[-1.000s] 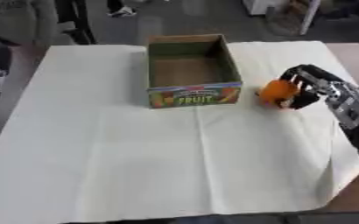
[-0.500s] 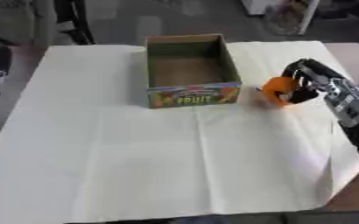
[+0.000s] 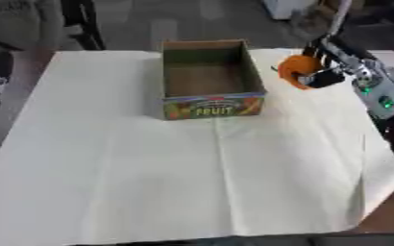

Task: Pick up objects on the table and place them in the box.

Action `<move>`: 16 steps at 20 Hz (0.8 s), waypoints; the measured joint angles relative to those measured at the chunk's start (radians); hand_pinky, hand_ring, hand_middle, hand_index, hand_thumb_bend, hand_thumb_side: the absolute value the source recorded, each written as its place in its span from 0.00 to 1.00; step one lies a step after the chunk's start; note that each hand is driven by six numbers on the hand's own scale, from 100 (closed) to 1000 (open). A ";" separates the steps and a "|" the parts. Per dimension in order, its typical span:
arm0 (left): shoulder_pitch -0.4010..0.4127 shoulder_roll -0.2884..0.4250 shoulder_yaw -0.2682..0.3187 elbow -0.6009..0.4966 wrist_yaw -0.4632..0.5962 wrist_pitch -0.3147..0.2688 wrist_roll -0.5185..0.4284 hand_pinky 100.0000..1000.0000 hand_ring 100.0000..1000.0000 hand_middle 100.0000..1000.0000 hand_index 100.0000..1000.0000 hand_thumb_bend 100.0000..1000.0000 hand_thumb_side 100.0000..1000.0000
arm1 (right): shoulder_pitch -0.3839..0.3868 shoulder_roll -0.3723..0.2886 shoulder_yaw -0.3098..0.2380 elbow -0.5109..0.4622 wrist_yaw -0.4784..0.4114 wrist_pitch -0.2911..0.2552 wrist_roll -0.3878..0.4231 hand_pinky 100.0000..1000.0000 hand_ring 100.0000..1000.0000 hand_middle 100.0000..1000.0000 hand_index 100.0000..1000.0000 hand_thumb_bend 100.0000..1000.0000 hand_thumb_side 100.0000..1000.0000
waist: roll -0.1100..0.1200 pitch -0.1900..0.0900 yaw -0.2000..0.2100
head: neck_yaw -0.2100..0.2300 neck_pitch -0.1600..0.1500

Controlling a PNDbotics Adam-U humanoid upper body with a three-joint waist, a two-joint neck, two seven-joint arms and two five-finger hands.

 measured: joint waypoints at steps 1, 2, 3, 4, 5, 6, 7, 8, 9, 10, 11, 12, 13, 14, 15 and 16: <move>0.000 0.000 -0.001 0.000 0.000 0.000 0.000 0.57 0.57 0.54 0.70 0.61 0.30 | -0.012 0.000 0.002 0.000 -0.002 0.000 0.000 0.25 0.41 0.39 0.51 0.20 0.01 | 0.000 0.000 0.005 | 0.000 0.000; 0.000 0.000 -0.002 0.000 0.000 0.000 0.000 0.57 0.57 0.54 0.70 0.61 0.30 | -0.024 0.001 0.004 0.000 -0.005 0.000 0.001 0.25 0.41 0.39 0.51 0.20 0.01 | 0.000 0.000 0.010 | 0.000 0.000; 0.000 0.000 -0.002 0.000 0.000 0.000 -0.001 0.57 0.57 0.54 0.70 0.61 0.30 | -0.035 0.004 0.004 0.000 -0.006 0.000 0.001 0.25 0.41 0.39 0.51 0.20 0.01 | 0.000 0.000 0.016 | -0.001 0.000; -0.001 0.000 -0.002 0.000 0.000 0.000 -0.001 0.57 0.57 0.54 0.70 0.61 0.30 | -0.045 0.007 0.004 0.000 -0.008 -0.001 0.001 0.25 0.41 0.39 0.51 0.20 0.01 | 0.000 0.000 0.022 | -0.001 0.000; -0.003 0.000 -0.003 0.000 0.000 0.000 -0.002 0.57 0.57 0.54 0.70 0.61 0.30 | -0.052 0.010 0.005 0.000 -0.009 -0.002 0.002 0.25 0.41 0.39 0.51 0.20 0.01 | 0.000 0.002 0.031 | -0.003 0.000; -0.006 0.000 -0.003 0.000 0.001 0.001 -0.003 0.57 0.57 0.54 0.70 0.62 0.30 | -0.059 0.013 0.005 0.001 -0.009 -0.003 0.003 0.25 0.41 0.39 0.51 0.20 0.01 | 0.000 0.005 0.040 | -0.005 0.000; -0.010 0.000 -0.004 0.000 0.002 0.002 -0.004 0.57 0.57 0.54 0.70 0.62 0.30 | -0.065 0.018 0.005 0.002 -0.009 -0.003 0.004 0.25 0.41 0.39 0.51 0.20 0.01 | -0.001 0.008 0.048 | -0.007 0.000; -0.012 0.000 -0.007 -0.001 0.003 0.002 -0.005 0.57 0.57 0.54 0.70 0.62 0.30 | -0.070 0.021 0.005 0.004 -0.009 -0.003 0.004 0.25 0.41 0.39 0.51 0.20 0.00 | -0.001 0.011 0.057 | -0.008 0.000; -0.014 -0.001 -0.008 -0.001 0.003 0.002 -0.007 0.57 0.57 0.54 0.70 0.62 0.30 | -0.075 0.026 0.005 0.008 -0.009 -0.003 0.004 0.25 0.41 0.39 0.51 0.20 0.00 | -0.002 0.013 0.066 | -0.009 0.000; -0.016 -0.001 -0.009 -0.001 0.004 0.002 -0.008 0.57 0.56 0.54 0.70 0.62 0.30 | -0.079 0.030 0.004 0.014 -0.009 -0.003 0.004 0.25 0.41 0.39 0.51 0.20 0.00 | -0.003 0.015 0.076 | -0.010 0.000; -0.019 -0.001 -0.009 -0.002 0.004 0.001 -0.010 0.57 0.56 0.54 0.70 0.62 0.30 | -0.085 0.036 0.004 0.022 -0.009 -0.002 0.003 0.26 0.42 0.39 0.51 0.20 0.00 | -0.005 0.018 0.086 | -0.010 0.000; -0.021 -0.002 -0.010 -0.003 0.005 0.002 -0.011 0.57 0.56 0.54 0.70 0.62 0.30 | -0.090 0.041 0.004 0.030 -0.009 0.000 0.003 0.26 0.42 0.39 0.52 0.20 0.00 | -0.006 0.022 0.098 | -0.012 0.000; -0.025 -0.002 -0.013 -0.004 0.006 0.002 -0.013 0.57 0.57 0.54 0.70 0.62 0.30 | -0.094 0.048 0.003 0.040 -0.009 0.002 0.001 0.26 0.42 0.39 0.52 0.20 0.00 | -0.007 0.026 0.110 | -0.014 0.000; -0.031 -0.004 -0.015 -0.006 0.008 0.003 -0.015 0.57 0.57 0.54 0.70 0.62 0.30 | -0.098 0.054 0.000 0.052 -0.008 0.005 -0.001 0.27 0.43 0.40 0.53 0.21 0.00 | -0.008 0.032 0.122 | -0.018 0.000; -0.038 -0.008 -0.017 -0.006 0.009 0.003 -0.017 0.57 0.57 0.54 0.70 0.62 0.30 | -0.103 0.061 -0.003 0.064 -0.007 0.008 -0.003 0.28 0.43 0.40 0.53 0.22 0.00 | -0.009 0.037 0.133 | -0.021 0.000; -0.045 -0.010 -0.021 -0.007 0.010 0.002 -0.019 0.57 0.56 0.54 0.70 0.62 0.30 | -0.107 0.067 -0.005 0.078 -0.004 0.012 -0.008 0.29 0.44 0.41 0.54 0.23 0.00 | -0.010 0.041 0.143 | -0.025 -0.001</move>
